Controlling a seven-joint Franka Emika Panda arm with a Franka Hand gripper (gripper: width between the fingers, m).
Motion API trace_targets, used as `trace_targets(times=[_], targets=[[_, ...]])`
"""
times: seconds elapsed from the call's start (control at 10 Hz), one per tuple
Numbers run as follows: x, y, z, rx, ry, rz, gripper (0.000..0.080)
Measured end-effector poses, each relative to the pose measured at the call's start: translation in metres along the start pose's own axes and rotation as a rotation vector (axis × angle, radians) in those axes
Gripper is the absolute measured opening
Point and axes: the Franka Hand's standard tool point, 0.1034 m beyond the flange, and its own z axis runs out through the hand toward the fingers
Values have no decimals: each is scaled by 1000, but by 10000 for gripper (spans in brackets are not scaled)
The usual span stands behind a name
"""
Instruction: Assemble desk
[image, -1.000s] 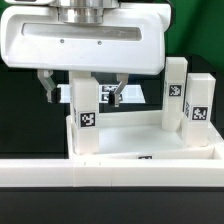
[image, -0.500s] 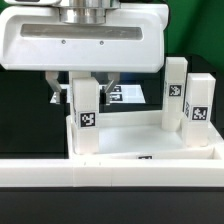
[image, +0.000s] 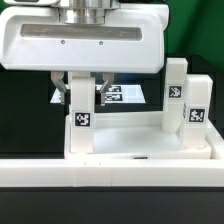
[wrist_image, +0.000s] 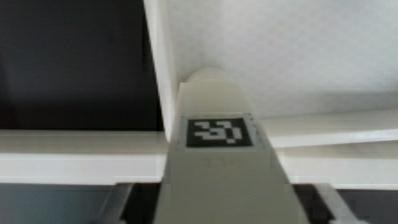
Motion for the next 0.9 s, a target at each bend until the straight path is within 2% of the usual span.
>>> trace_targets(times=[0.9], targets=[[-1,-3,0,18,-5,940,291]])
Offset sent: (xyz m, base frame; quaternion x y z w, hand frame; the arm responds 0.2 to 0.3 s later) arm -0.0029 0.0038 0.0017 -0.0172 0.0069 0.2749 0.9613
